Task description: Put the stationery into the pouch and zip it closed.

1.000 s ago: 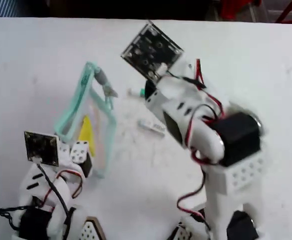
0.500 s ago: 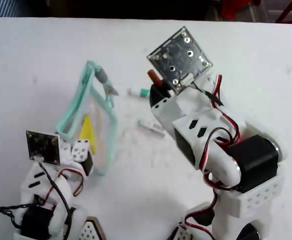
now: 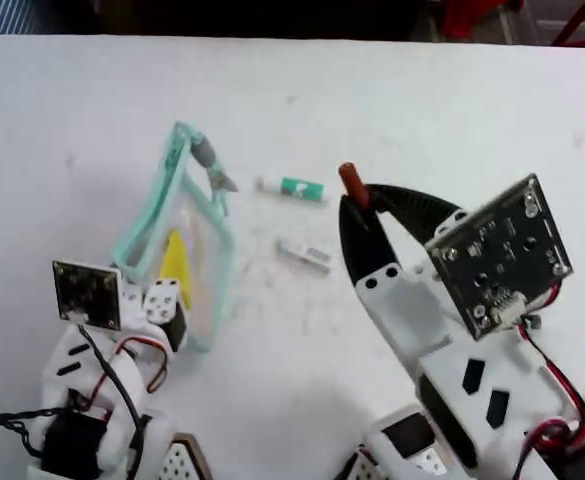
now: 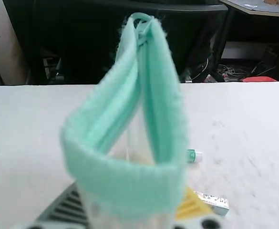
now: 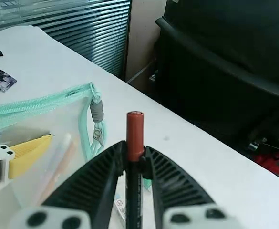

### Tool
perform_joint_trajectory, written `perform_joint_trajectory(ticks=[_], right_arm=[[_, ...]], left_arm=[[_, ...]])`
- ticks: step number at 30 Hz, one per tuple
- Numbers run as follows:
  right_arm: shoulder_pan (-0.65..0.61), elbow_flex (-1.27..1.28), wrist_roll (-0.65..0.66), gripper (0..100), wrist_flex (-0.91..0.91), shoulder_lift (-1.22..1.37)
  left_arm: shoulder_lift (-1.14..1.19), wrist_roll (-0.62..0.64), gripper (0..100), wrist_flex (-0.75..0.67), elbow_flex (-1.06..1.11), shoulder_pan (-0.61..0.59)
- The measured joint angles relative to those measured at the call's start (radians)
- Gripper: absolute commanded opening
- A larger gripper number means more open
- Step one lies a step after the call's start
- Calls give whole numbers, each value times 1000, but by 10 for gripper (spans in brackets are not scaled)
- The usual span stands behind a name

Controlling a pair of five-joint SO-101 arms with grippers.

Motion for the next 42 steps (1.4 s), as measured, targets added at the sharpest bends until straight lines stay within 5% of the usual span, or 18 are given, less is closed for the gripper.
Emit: perform_joint_trajectory(ticks=[16, 22, 36, 42], right_arm=[[0, 8, -133, 17, -149, -17], [-91, 173, -155, 17, -318, -17], [-91, 614, -164, 17, -778, -255], [-92, 760, -164, 17, -901, -354]], left_arm=[[0, 0, 23, 0, 0, 0], [0, 0, 23, 23, 0, 0], [0, 0, 28, 25, 0, 0], [0, 0, 214, 25, 0, 0]])
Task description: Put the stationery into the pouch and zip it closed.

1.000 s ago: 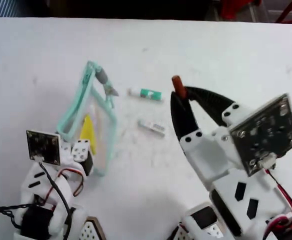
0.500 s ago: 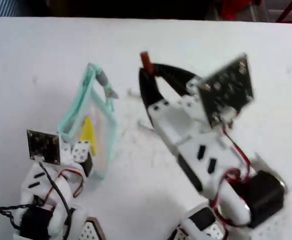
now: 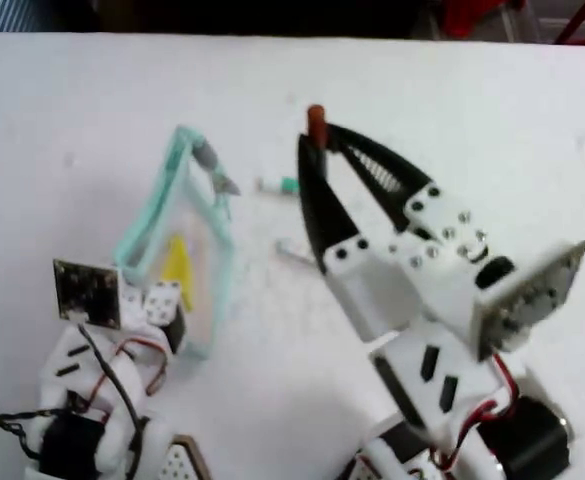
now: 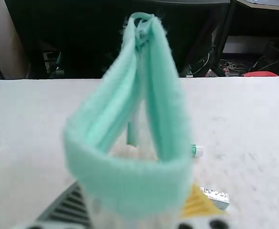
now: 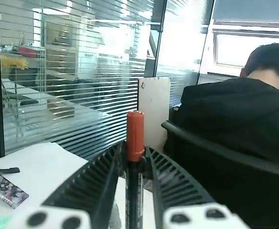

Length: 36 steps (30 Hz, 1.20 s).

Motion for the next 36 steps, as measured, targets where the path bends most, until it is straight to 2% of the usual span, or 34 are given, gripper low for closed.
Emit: perform_joint_trajectory(ticks=[8, 12, 17, 19, 23, 27, 31, 36], right_arm=[[2, 77, -130, 17, -72, -18], [2, 77, -172, 17, -72, -18], [2, 106, -262, 17, -127, -15], [2, 157, -281, 17, -203, -25], [3, 256, -288, 17, -351, -9], [5, 279, -290, 16, -387, -11], [0, 272, -290, 16, -361, -21], [-100, 229, -290, 16, -262, -55]], left_arm=[[-9, 0, 237, 115, -32, 15], [-14, -5, 234, 170, -54, 107], [-14, -163, 233, 176, -25, 261], [-14, -178, 233, 176, -15, 287], [-14, -178, 233, 176, -15, 296], [-14, -178, 233, 176, -15, 296], [-14, -178, 233, 176, -15, 296], [-14, -178, 233, 176, -15, 296]])
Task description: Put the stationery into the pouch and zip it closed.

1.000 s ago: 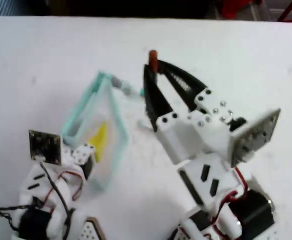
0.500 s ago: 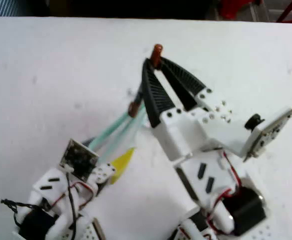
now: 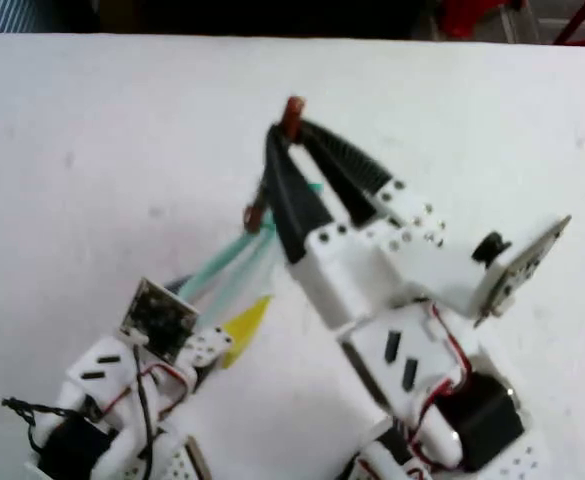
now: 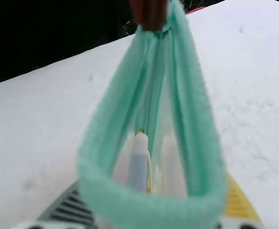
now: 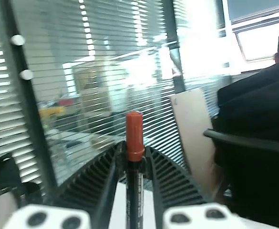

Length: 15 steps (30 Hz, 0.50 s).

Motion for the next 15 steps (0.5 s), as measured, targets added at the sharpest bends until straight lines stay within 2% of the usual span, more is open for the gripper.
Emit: perform_joint_trajectory(ticks=[3, 9, 15], right_arm=[[-57, -5, 0, 16, 8, 23], [-72, -5, 0, 16, 14, 60], [-72, -3, 0, 18, 29, 77]], left_arm=[[0, 0, 233, 0, 0, 0], [0, 0, 233, 0, 0, -2], [0, 0, 233, -20, 3, -71]])
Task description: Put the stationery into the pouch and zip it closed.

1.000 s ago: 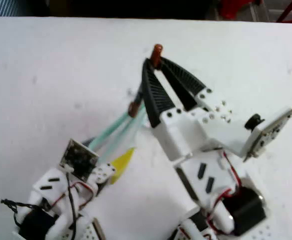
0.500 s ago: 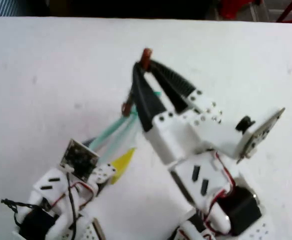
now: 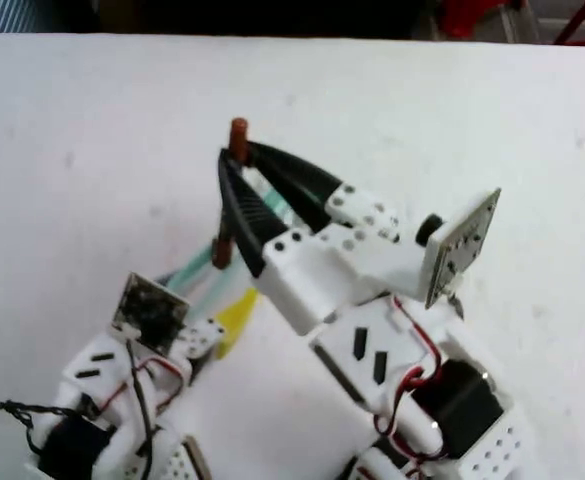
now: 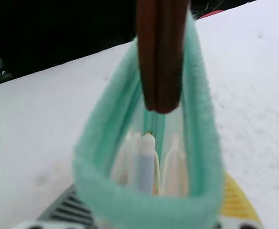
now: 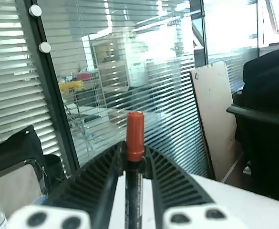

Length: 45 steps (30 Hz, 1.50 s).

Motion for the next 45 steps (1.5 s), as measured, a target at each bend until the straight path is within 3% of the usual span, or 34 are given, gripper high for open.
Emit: perform_joint_trajectory(ticks=[2, 8, 23, 25, 29, 31, 36, 41, 45], right_arm=[[0, 0, 0, 33, 6, 3], [0, 11, 0, 238, 6, 3], [2, 15, 0, 239, 6, 3], [2, 15, 0, 217, 6, 3], [2, 15, 0, 166, 6, 3], [18, 15, 0, 166, 6, 3], [103, -8, 0, 165, 37, 9], [146, -110, 0, 166, 130, 54], [149, -157, 31, 166, 158, 120]], left_arm=[[0, 0, 233, 0, 0, -5], [0, 0, 233, 0, 0, -12], [2, 0, 230, 0, 0, -12], [2, 0, 187, 0, 0, -12], [2, 0, 11, -9, 0, -12], [6, -8, 33, -32, 2, -18], [12, -20, 23, -92, 2, -155], [14, 91, 23, -150, 2, -315], [14, 118, 23, -163, 2, -362]])
